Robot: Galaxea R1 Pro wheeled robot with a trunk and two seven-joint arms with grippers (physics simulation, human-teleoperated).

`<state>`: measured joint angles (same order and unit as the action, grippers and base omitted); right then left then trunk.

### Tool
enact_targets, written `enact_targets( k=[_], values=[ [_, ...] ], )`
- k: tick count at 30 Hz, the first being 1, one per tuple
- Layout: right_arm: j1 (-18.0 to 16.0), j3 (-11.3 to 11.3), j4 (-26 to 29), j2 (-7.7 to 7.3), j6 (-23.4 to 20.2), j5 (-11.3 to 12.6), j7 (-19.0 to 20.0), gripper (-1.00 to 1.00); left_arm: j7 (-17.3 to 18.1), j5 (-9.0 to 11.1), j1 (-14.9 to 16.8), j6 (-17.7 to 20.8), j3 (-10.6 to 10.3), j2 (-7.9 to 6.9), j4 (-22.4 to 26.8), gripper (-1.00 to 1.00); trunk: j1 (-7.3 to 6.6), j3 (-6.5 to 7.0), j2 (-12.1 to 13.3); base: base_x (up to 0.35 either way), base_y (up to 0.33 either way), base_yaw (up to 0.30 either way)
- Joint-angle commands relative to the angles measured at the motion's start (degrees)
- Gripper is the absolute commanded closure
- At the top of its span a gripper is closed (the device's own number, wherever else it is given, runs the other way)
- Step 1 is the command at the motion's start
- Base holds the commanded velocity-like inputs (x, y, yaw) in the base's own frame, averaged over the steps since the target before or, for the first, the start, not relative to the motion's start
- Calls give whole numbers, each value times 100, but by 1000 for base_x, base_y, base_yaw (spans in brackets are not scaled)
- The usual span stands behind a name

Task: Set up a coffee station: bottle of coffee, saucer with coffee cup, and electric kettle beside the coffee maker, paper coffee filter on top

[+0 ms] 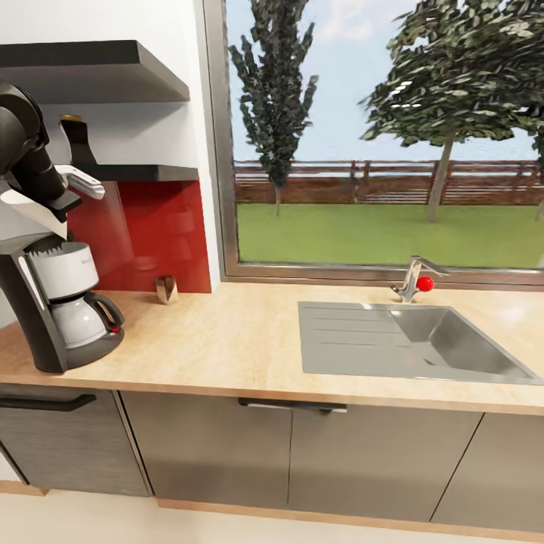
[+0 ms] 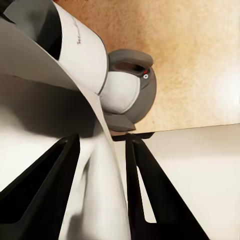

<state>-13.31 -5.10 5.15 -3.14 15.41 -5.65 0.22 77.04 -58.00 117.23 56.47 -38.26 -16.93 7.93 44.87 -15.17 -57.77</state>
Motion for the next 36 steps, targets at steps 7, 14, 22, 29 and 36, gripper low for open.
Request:
enact_targets(
  k=[7, 14, 22, 29, 36],
  values=[
    [-5, -35, -5, -2, 19, -13, -4, -100, 47, -62, 1, 48, 20, -7, 14, 100, 2, -7, -4, 65, 41, 0],
    [-5, -35, -5, -2, 21, -12, -5, -100, 47, -62, 0, 48, 20, -4, 17, 100, 2, -7, -4, 8, 77, 0],
    [-5, -35, -5, -2, 19, -14, -4, -100, 48, -62, 0, 48, 20, -12, 17, 100, 2, -7, -4, 1, 73, -2],
    [-5, -35, -5, -2, 17, -15, -2, -100, 48, -62, -1, 48, 20, -12, 17, 100, 2, -7, -4, 0, 17, -137],
    [-5, -35, -5, -2, 23, -11, -4, -100, 48, -62, -1, 48, 20, -12, 19, 100, 2, -7, -4, 74, 109, -79]
  ],
)
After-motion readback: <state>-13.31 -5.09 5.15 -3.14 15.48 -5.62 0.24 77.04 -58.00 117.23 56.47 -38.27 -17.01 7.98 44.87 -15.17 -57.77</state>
